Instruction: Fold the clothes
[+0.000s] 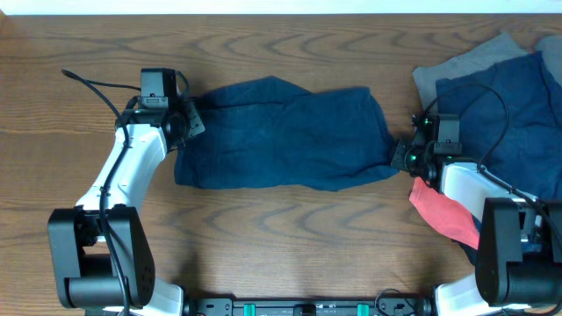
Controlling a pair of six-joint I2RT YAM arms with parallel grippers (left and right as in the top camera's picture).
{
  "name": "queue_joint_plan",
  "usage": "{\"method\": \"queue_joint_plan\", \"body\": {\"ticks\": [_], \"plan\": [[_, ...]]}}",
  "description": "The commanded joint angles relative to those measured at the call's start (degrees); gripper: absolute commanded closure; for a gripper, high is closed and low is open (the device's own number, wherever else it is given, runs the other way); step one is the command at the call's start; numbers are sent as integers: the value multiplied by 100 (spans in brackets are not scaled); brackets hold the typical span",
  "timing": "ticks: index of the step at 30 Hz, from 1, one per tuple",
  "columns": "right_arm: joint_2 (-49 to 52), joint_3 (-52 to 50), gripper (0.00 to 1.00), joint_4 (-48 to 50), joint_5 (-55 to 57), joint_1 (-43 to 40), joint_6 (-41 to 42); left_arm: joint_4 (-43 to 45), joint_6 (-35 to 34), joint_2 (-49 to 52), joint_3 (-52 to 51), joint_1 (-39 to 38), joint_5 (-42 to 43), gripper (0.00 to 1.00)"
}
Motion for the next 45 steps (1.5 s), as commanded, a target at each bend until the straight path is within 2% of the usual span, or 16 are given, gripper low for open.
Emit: {"method": "queue_joint_plan", "body": {"ticks": [1,5,10,19,26,32,34,35,36,37,42,45], "plan": [[361,-55,99,-94,118,92,-105,-26,-70,-129,22,24,13,93],[389,-57,99,-269,507,92,-103,149,-68,-129,22,24,-98,94],[389,-57,99,-551,789,83,-105,772,-103,-131,24,24,-114,94],[389,-57,99,-634,824,0,-105,1731,-439,-105,22,22,-68,94],[389,-57,99,-879,1034,0,-105,2514,-459,273,22,17,22,94],[389,-55,99,-979,1200,0,-105,3589,-520,785,22,-68,269,93],[389,-57,99,-990,1198,2,-103,3871,-522,1047,22,-125,271,84],[389,-57,99,-997,1189,0,-103,3998,-522,1185,22,-149,271,62],[389,-57,99,-1008,1180,0,-103,4140,-522,1344,22,-175,271,50],[389,-57,99,-1023,1180,0,-105,4260,-522,1491,22,-184,271,45],[389,-57,98,-1080,1180,0,-105,4288,-420,1604,22,-125,341,35],[389,-57,97,-1080,1180,0,-105,4109,-50,1235,24,7,459,23]]}}
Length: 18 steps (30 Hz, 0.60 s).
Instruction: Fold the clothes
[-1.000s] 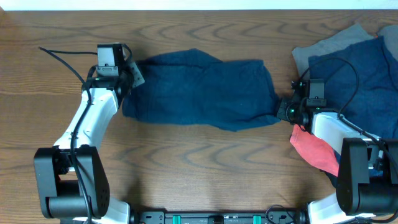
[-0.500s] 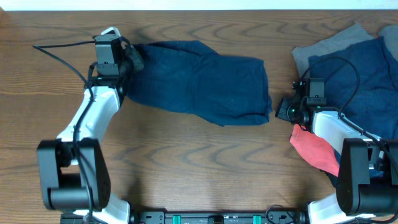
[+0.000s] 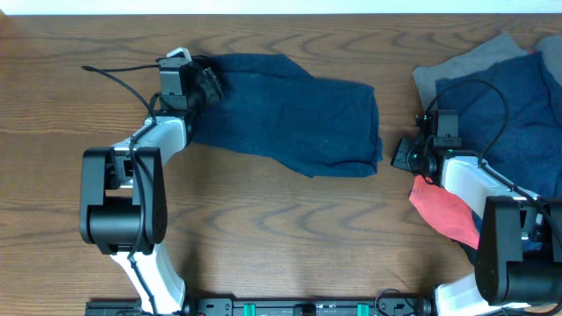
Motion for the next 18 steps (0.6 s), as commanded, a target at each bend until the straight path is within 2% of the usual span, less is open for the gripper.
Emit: {"method": "queue_joint_plan", "body": {"ticks": [1,3,5,8,11,14,18], "plan": [[356,-332,97,-273,525,0,-105,-192,442,-584,31,199,74,21],[356,-332,97,-273,525,0,-103,-522,492,-896,31,356,-118,20],[356,-332,95,-273,514,0,-103,-763,492,-1051,31,516,-238,12],[356,-330,83,-273,258,0,-109,-1176,490,-1029,28,730,-216,7],[356,-332,76,-278,-190,0,-280,-1598,492,-870,28,824,-214,4],[356,-332,74,-278,-409,0,-275,-1718,494,-610,28,820,-109,2],[356,-330,72,-348,-487,0,-271,-1711,494,-223,28,815,468,2]]}}
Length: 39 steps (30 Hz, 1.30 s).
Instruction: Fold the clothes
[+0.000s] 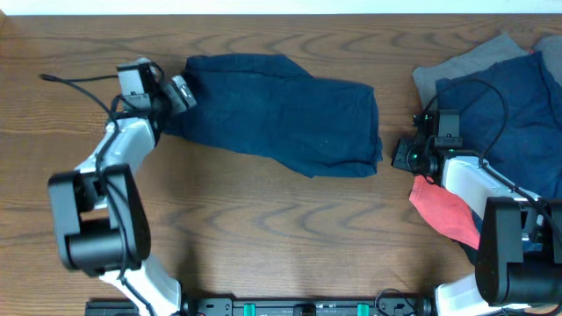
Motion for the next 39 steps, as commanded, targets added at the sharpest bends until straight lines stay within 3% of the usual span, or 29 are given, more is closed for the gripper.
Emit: {"method": "queue_joint_plan", "body": {"ticks": [1,2,4,9,11,18,23,27,28,29,30,31,39], "plan": [[385,-348,72,-348,-138,4,-37,-22,55,317,13,-17,492,2],[385,-348,72,-382,-138,4,-39,-46,55,391,13,-17,531,2],[385,-348,72,-424,-138,4,-42,-175,55,494,13,-17,680,11],[385,-348,70,-444,-133,4,-37,-1141,55,520,13,-17,1248,75],[385,-348,70,-444,-111,2,-35,-1670,55,520,13,-17,1421,94],[385,-348,69,-529,66,-57,-17,-3910,129,501,13,-17,1777,94],[385,-345,66,-656,101,-164,-20,-4647,361,367,13,7,1775,92],[385,-345,65,-741,98,-260,-20,-4376,380,61,15,28,1770,84],[385,-348,64,-763,98,-269,-20,-4258,380,-24,15,42,1770,76],[385,-348,64,-785,101,-275,-28,-4142,382,-111,15,63,1768,60],[385,-348,64,-798,101,-275,-46,-4015,382,-214,15,90,1762,21],[385,-348,64,-807,101,-275,-44,-3915,380,-302,15,114,1740,1],[385,-345,64,-855,26,-273,-46,-2986,380,-673,13,234,1513,2]]}}
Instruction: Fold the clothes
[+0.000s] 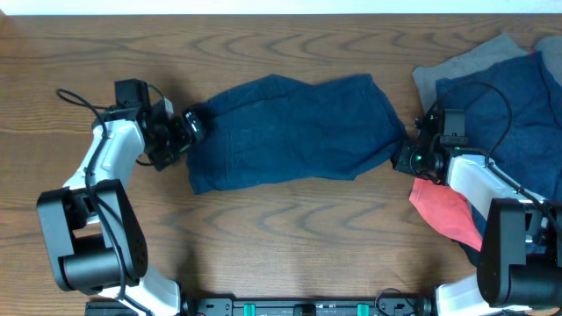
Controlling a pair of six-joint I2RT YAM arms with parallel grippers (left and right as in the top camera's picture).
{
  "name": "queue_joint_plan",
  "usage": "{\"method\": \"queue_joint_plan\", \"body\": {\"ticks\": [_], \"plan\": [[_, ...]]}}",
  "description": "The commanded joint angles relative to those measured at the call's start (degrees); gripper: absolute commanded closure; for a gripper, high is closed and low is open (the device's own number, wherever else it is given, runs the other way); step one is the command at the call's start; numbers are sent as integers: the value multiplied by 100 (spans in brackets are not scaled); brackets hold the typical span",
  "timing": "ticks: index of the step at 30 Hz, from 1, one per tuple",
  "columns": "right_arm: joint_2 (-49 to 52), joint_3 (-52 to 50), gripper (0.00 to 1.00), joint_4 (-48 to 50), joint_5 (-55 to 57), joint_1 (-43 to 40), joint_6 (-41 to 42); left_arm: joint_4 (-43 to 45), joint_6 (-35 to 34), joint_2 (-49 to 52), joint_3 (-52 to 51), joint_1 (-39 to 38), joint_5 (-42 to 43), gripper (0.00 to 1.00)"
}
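Note:
A dark blue garment [294, 132] lies spread across the middle of the wooden table [281, 237], wrinkled, its long side running left to right. My left gripper [190, 125] is at the garment's left edge and looks shut on the cloth there. At the lower right corner sits my right gripper [405, 156], with the cloth drawn out to a point at its fingers, so it appears shut on that corner. The fingertips are small and partly covered by cloth in the overhead view.
A pile of other clothes lies at the right edge: a grey piece [465, 66], a blue piece [518, 96] and a red cloth [443, 211] under the right arm. Cables trail from both wrists. The table's far edge runs along the top.
The left gripper was at the garment's upper left near the far edge; it is now lower and slightly right. The garment lies lower and reaches right to the right gripper, which stood apart from it.
First both grippers held the garment's ends, stretched across the table. Then the left gripper was at the upper left, with the cloth bunched higher and clear of the right gripper. Now the garment is spread between both grippers again.

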Motion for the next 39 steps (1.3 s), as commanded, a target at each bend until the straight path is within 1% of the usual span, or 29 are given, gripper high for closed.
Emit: {"method": "queue_joint_plan", "body": {"ticks": [1,4,10,13,14,15,18,20,22,23,26,27,29,31,32,33,36,37,39], "plan": [[428,-420,63,-343,273,-85,-26,352,76,-52,-35,22,-131,2],[428,-420,62,-341,164,-85,-22,876,79,-52,-35,22,-131,2],[428,-420,62,-352,166,-85,-22,1478,101,-4,-35,-17,-133,2],[428,-420,62,-354,164,-83,-22,1585,98,83,-35,-66,-297,20],[428,-420,62,-356,164,-83,-22,1582,98,111,-35,-92,-361,25],[428,-420,62,-356,166,-83,-22,1582,98,142,-35,-120,-372,25],[428,-420,62,-354,166,-83,-22,1582,98,260,-35,-199,-391,25],[428,-420,62,-350,164,-83,-20,1580,96,343,-35,-254,-476,24],[428,-420,62,-352,164,-83,-22,1576,98,455,-35,-302,-656,12],[428,-420,62,-354,166,-83,-22,1563,96,494,-35,-317,-741,8],[428,-420,61,-376,168,-83,-22,1550,96,592,-35,-332,-780,8],[428,-420,61,-374,166,-83,-22,1543,96,595,-35,-334,-780,10],[428,-420,61,-369,168,-83,-22,1541,96,597,-35,-334,-776,21],[428,-420,61,-367,168,-83,-22,1515,96,597,-35,-345,-758,41],[428,-420,61,-367,168,-83,-22,1480,96,597,-35,-345,-732,54],[428,-420,61,-367,168,-83,-22,1434,96,595,-35,-345,-723,64],[428,-420,61,-369,168,-83,-22,1329,94,595,-35,-343,-713,91],[428,-420,61,-367,168,-85,-22,1274,94,590,-35,-343,-713,94],[428,-420,61,-365,170,-83,-22,1163,96,553,-35,-343,-710,94]]}}
